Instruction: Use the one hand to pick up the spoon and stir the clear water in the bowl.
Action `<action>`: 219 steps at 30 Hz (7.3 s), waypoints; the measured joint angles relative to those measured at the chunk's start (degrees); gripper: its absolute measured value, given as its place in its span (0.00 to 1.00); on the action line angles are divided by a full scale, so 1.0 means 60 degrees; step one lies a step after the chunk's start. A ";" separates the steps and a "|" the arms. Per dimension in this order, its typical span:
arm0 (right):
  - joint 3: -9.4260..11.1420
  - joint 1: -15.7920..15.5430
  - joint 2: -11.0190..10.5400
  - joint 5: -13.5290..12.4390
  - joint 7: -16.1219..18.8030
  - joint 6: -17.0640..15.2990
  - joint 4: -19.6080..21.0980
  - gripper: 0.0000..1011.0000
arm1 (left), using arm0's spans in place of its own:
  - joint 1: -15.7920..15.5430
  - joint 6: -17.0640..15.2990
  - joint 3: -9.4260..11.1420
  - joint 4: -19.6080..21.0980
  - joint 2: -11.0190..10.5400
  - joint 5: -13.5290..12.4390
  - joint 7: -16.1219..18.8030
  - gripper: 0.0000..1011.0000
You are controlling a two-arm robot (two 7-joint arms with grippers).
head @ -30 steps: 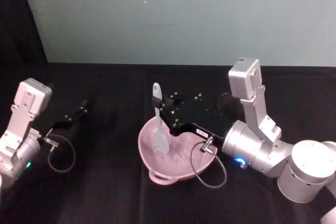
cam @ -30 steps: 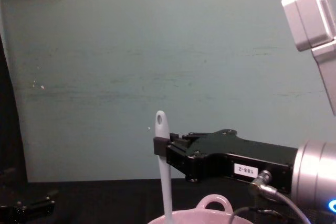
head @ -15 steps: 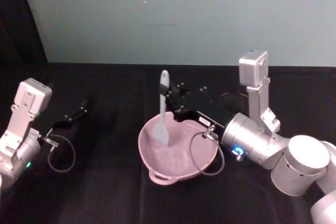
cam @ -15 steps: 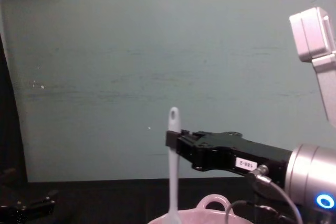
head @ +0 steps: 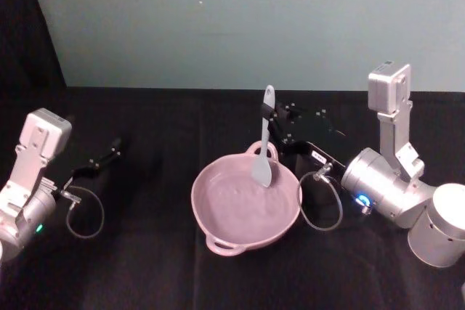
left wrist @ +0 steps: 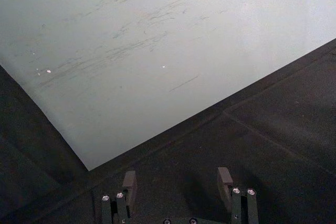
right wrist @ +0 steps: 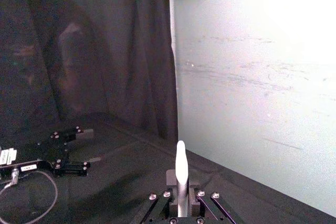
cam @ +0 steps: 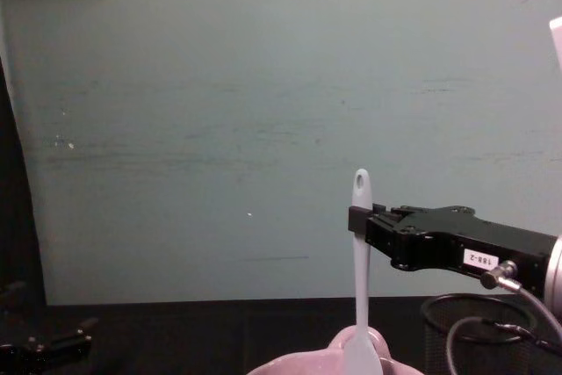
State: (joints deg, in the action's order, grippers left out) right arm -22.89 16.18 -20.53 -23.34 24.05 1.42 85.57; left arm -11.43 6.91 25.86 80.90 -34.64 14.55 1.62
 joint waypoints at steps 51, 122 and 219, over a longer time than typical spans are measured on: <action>-0.0204 0.0094 -0.0079 -0.0335 0.0017 -0.0549 -0.0086 0.12 | 0.0000 0.0000 0.0001 0.0000 0.0000 0.0000 0.0000 0.99; -0.0350 -0.0283 -0.0139 0.1065 -0.0153 -0.0661 0.0820 0.12 | 0.0000 0.0000 0.0001 0.0000 0.0000 0.0000 0.0000 0.99; 0.0778 0.0921 -0.2081 -0.2897 0.0840 -0.1933 0.0170 0.12 | 0.0000 0.0000 0.0001 0.0000 0.0000 0.0000 0.0001 0.99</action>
State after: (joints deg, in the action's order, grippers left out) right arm -18.22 21.71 -33.01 -40.72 29.09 -10.18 86.59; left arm -11.43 6.91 25.86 80.90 -34.65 14.55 1.62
